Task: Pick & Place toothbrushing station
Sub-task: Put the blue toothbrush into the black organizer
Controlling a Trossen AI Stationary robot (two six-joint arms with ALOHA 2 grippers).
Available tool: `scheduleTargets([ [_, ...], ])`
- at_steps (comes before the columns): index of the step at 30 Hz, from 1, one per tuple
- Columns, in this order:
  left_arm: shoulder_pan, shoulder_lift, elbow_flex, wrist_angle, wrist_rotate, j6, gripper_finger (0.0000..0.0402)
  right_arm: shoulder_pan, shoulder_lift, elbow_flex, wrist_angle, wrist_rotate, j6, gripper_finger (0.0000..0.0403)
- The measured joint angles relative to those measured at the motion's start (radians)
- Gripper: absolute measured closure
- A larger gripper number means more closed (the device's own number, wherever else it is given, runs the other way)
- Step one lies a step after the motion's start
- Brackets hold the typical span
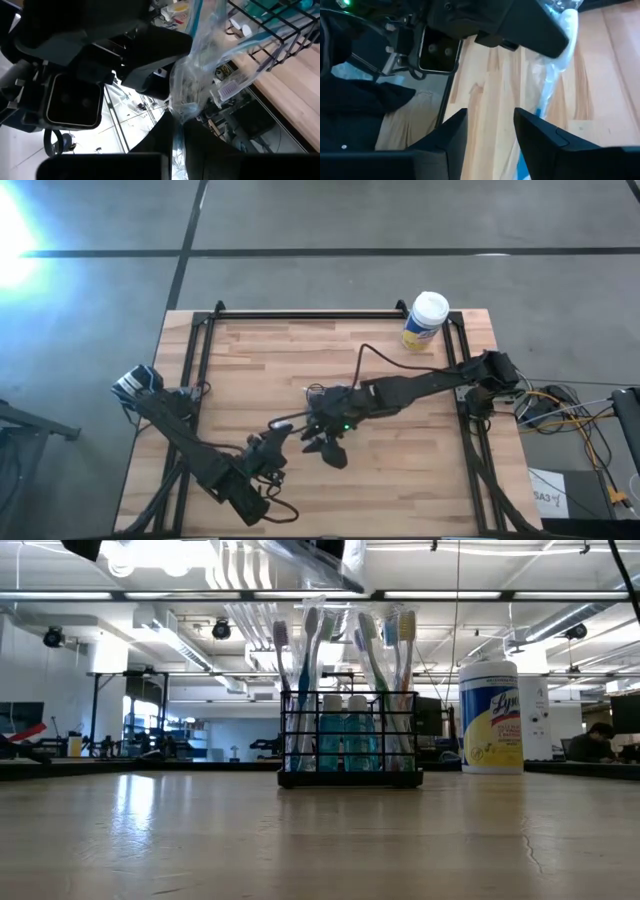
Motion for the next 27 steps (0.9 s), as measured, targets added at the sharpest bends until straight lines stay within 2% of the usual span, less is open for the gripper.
scheduleTargets([
  [4,0.000,0.004,0.000,0.004,0.000,0.000,0.0380,-0.001,0.000,0.000,-0.001,0.009,-0.041,0.0280],
  [10,-0.004,0.004,0.000,0.005,-0.001,-0.003,0.0380,-0.003,0.000,-0.001,0.000,0.018,-0.063,0.0363],
  [14,-0.016,0.004,0.000,0.005,-0.004,-0.006,0.0383,-0.003,-0.037,-0.002,-0.033,0.020,-0.091,0.0388],
  [17,-0.028,0.003,0.000,0.005,-0.012,-0.012,0.0383,-0.003,-0.086,-0.002,-0.056,0.070,-0.096,0.0381],
  [20,-0.042,0.001,0.004,0.003,-0.019,-0.022,0.0382,-0.001,-0.115,-0.002,-0.067,0.093,-0.083,0.0354],
  [27,-0.045,0.000,0.025,0.002,-0.027,-0.022,0.0383,-0.019,-0.108,0.000,-0.099,0.060,0.017,0.0247],
])
